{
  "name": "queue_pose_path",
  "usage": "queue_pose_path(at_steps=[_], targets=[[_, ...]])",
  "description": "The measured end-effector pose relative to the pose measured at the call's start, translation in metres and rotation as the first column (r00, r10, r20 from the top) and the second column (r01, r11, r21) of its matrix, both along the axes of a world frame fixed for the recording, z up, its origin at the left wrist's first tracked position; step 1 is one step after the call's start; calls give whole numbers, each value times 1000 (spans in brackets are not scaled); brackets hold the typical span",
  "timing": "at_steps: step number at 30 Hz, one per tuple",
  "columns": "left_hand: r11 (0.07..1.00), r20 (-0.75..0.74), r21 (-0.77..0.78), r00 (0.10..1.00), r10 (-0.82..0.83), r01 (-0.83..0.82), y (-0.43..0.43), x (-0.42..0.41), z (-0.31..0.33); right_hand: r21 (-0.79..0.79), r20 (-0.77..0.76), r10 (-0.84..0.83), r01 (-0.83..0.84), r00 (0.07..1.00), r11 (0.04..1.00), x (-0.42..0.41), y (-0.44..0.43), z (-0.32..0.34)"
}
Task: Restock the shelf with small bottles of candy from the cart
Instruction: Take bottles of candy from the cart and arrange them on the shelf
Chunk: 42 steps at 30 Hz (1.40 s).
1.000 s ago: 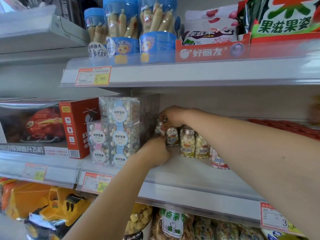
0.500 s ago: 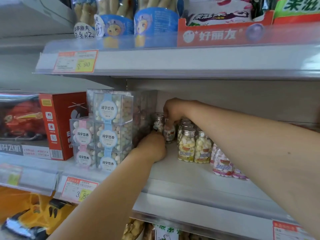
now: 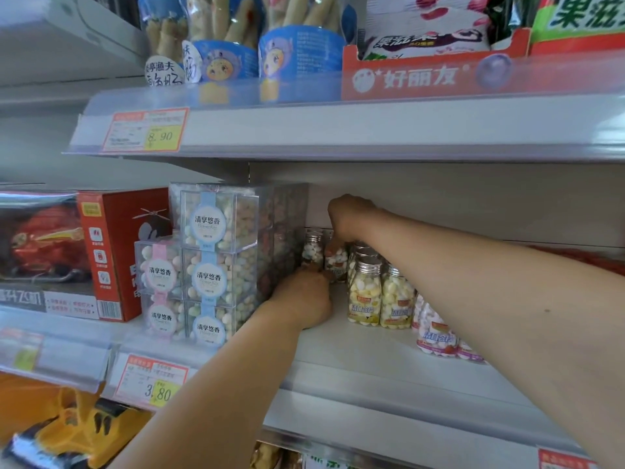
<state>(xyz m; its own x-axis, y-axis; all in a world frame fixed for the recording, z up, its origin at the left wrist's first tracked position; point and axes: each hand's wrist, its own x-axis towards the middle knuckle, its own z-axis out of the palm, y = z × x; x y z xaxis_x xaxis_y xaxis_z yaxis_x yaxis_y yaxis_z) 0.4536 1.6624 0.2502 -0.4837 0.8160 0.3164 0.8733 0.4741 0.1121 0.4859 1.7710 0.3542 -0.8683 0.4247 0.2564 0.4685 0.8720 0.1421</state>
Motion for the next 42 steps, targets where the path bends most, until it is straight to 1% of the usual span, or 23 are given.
queue_pose_path(at_steps=[6,9,11,13,16,19,21,24,27,32,36,39,42], targets=[[998,39,24,998,49,-50,-1,1,1,41,-47,-33,35,998,999,-1,3,-4],[984,34,131,992,119,-122,-2,5,5,41,-23,-52,53,998,998,-1,2,-5],[969,64,179,985,162,-171,-1,7,6,38,-15,-62,63,998,997,-2,1,-5],[975,93,156,985,145,-158,-1,7,6,47,-4,-67,67,998,997,-2,1,-4],[987,98,99,989,114,-123,-4,9,6,77,21,-75,73,997,994,-3,1,-6],[994,70,62,994,89,-93,-6,12,7,91,-43,-36,40,998,995,-4,1,-6],[995,54,60,996,77,-81,-6,13,7,50,-108,47,-41,993,998,-6,0,-4],[996,50,62,997,59,-62,-4,11,6,-23,-91,129,-131,988,991,-12,-4,-3],[996,58,67,997,49,-53,-4,9,4,-62,-53,122,-125,991,990,-18,-2,-6],[996,27,88,1000,-13,11,3,0,-2,-67,-78,128,-133,989,989,-20,2,-6],[997,17,59,999,-51,50,6,-6,-5,-101,-70,139,-146,988,984,-17,0,-5],[998,32,38,998,-52,50,6,-9,-6,-145,-81,145,-156,986,977,-15,0,-3],[998,42,59,999,-31,29,6,-8,-5,-157,-90,145,-158,985,975,-14,1,-3]])
